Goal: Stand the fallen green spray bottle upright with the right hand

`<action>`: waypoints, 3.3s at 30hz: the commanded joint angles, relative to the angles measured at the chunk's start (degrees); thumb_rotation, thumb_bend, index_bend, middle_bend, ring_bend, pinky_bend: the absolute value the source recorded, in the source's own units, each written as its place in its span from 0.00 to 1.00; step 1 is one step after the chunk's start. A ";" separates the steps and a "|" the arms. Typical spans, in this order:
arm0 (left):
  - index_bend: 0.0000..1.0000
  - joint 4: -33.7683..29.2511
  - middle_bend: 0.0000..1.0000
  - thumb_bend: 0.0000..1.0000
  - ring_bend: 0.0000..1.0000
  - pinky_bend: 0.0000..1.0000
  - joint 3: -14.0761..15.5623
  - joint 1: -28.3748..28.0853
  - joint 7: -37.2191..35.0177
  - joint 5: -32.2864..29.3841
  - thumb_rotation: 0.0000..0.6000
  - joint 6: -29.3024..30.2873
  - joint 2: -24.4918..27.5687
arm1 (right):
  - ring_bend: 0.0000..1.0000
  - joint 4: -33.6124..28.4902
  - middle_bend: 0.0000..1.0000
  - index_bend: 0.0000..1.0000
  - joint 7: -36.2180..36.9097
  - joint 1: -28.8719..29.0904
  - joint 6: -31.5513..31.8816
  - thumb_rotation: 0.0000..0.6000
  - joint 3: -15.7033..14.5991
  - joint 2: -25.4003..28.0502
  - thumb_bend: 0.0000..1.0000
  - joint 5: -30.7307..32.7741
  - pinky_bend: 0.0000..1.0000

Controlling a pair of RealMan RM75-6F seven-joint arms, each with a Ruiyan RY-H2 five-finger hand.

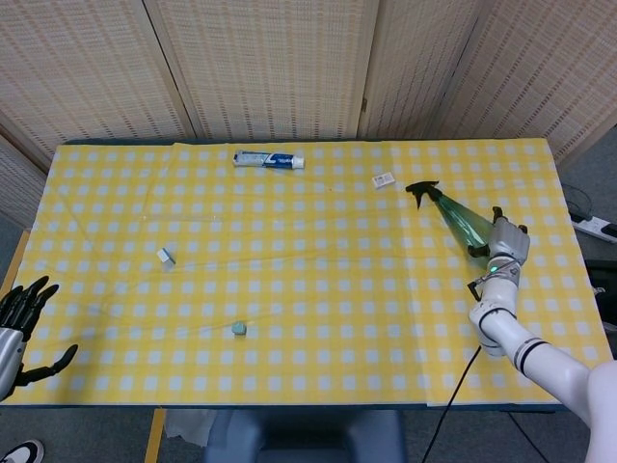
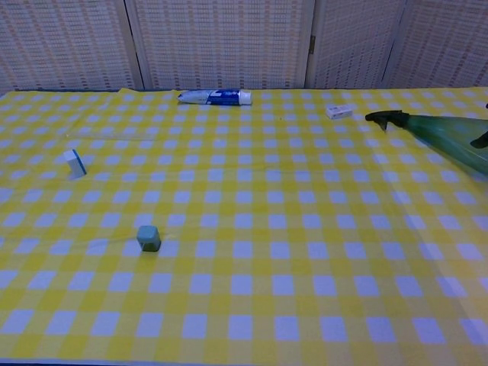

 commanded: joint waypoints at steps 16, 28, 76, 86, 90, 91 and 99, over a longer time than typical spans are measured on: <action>0.00 -0.20 0.05 0.35 0.11 0.00 -0.71 -0.64 1.77 -1.00 0.75 -1.33 -0.46 | 0.47 -10.46 0.43 0.41 28.63 -13.18 7.78 1.00 -6.97 9.99 0.36 -53.36 0.32; 0.00 -0.69 0.05 0.35 0.11 0.00 -0.68 -0.65 2.92 -1.15 0.75 -1.63 -0.55 | 0.46 -4.05 0.42 0.41 52.25 -15.62 7.19 1.00 -16.65 7.24 0.36 -75.20 0.32; 0.00 1.23 0.05 0.35 0.11 0.00 0.69 1.04 -5.75 3.45 0.75 3.98 1.17 | 0.04 -8.73 0.07 0.02 -7.81 6.96 -2.62 1.00 -12.18 -3.59 0.31 -16.05 0.00; 0.00 1.63 0.05 0.35 0.11 0.00 0.04 1.51 -5.86 1.87 0.75 4.39 1.15 | 0.41 0.50 0.48 0.46 -3.43 6.30 2.35 1.00 -11.86 -10.34 0.31 -24.53 0.31; 0.00 1.43 0.05 0.35 0.11 0.00 0.04 1.38 -5.05 1.82 0.75 3.98 1.03 | 0.48 -0.31 0.54 0.55 3.16 4.40 5.69 1.00 -10.57 -9.43 0.31 -32.22 0.42; 0.00 1.39 0.05 0.35 0.11 0.00 0.02 1.34 -4.86 1.76 0.75 3.86 1.00 | 0.50 -0.74 0.57 0.58 4.29 4.00 6.71 1.00 -10.35 -9.07 0.31 -33.82 0.44; 0.00 0.98 0.05 0.35 0.11 0.00 -0.12 1.26 -3.96 1.39 0.75 3.41 0.90 | 0.62 -10.52 0.68 0.70 15.67 0.10 15.43 1.00 -7.05 -4.10 0.31 -45.62 0.56</action>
